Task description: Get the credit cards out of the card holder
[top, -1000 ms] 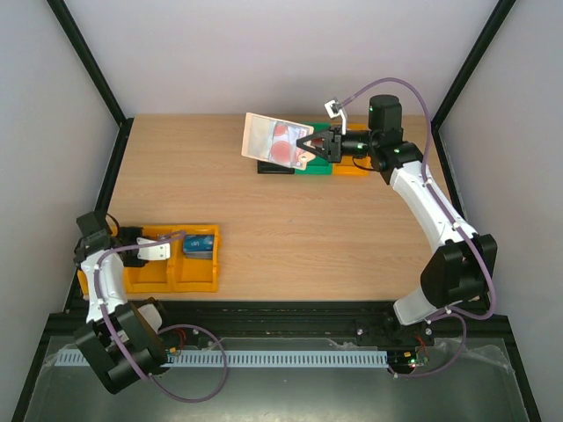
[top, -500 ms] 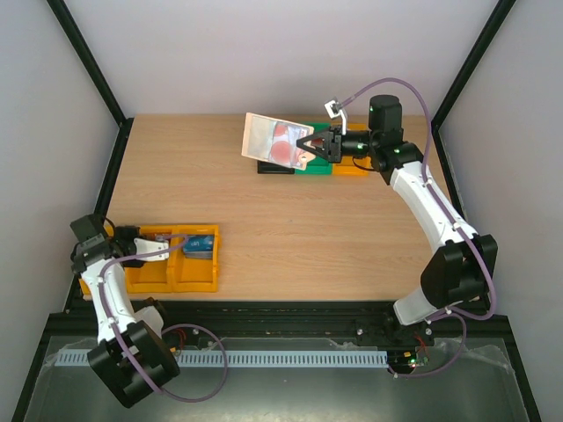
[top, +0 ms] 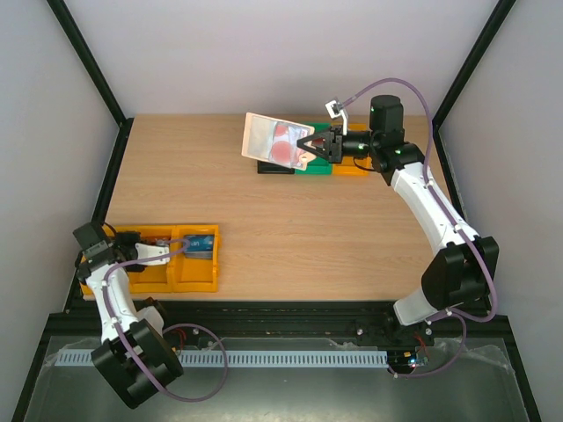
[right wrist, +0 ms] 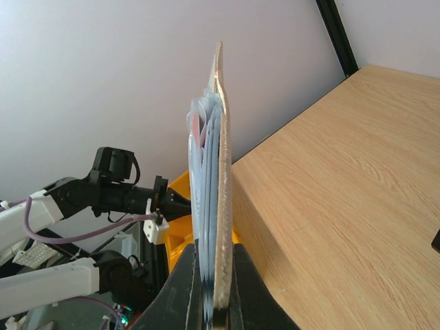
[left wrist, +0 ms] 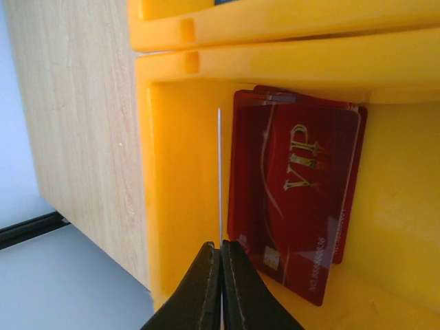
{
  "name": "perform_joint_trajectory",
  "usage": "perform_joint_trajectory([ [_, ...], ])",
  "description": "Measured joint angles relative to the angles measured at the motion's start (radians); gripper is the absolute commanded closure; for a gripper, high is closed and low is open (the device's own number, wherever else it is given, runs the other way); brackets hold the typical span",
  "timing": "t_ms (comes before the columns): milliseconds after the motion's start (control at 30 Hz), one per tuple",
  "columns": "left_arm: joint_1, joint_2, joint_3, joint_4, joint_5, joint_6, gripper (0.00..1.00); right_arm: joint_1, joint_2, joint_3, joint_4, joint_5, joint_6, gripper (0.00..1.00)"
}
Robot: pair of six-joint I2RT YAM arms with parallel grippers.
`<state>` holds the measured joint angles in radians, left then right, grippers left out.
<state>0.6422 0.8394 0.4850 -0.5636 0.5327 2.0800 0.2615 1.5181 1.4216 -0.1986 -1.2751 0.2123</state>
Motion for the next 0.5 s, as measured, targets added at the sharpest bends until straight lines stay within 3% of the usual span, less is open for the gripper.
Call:
perform_joint_trajectory([
  [433, 0.003, 0.028, -0.049, 0.039, -0.021, 0.0, 0.98, -0.004, 0.0, 0.0, 0.0, -0.002, -0.003, 0.98],
  [500, 0.003, 0.029, -0.049, 0.034, -0.025, 0.0, 0.93, -0.006, 0.0, 0.0, 0.0, -0.002, -0.003, 0.98],
])
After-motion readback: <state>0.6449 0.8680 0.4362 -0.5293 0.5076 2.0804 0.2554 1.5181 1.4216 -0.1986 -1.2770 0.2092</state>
